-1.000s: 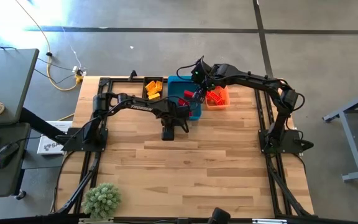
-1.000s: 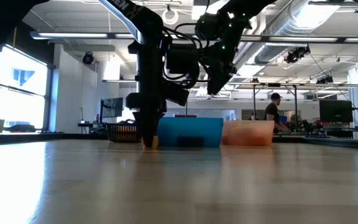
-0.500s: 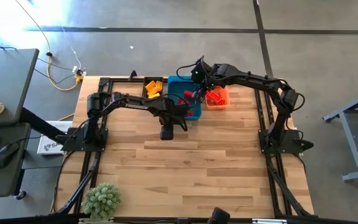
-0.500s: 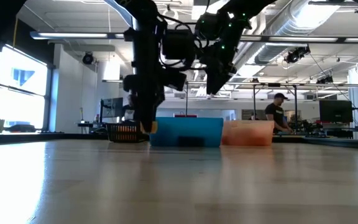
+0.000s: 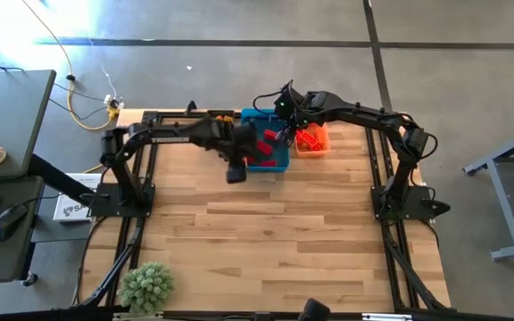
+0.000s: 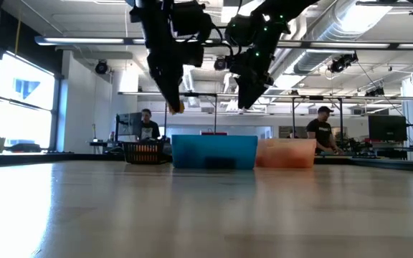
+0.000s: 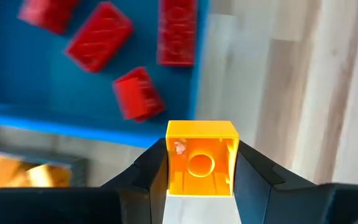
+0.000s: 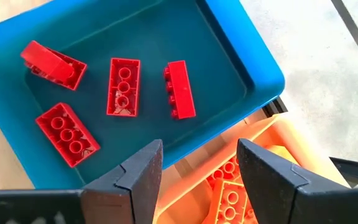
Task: Sort & place blocks by color
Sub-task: Put the yellow game piece into the black bin
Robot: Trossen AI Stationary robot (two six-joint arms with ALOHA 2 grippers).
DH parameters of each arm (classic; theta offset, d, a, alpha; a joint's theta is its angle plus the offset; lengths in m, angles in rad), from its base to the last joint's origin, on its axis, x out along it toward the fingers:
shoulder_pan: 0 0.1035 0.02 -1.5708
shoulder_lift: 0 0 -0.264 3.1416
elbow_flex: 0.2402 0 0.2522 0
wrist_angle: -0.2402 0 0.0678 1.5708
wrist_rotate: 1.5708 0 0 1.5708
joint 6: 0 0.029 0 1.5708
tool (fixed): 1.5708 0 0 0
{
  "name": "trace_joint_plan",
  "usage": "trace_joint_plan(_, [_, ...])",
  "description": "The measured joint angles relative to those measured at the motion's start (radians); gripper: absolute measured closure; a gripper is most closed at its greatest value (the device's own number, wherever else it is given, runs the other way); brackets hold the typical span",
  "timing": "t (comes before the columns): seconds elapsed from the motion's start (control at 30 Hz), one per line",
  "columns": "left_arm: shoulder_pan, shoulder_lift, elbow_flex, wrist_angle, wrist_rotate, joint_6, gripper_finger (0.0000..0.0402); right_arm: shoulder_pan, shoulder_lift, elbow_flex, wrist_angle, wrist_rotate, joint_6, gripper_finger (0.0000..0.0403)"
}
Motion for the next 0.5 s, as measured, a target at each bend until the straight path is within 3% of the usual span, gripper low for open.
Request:
trace_joint_plan(0.2, [0.137, -0.018, 0.000, 0.001, -0.051, -0.045, 0.0284, 0.002, 0.000, 0.000, 0.002, -0.018, 0.014, 0.0208])
trace_joint_plan(0.5, [0.338, 0.010, 0.000, 0.003, -0.049, -0.228, 0.0284, 0.003, 0.000, 0.000, 0.015, -0.051, 0.018, 0.0208])
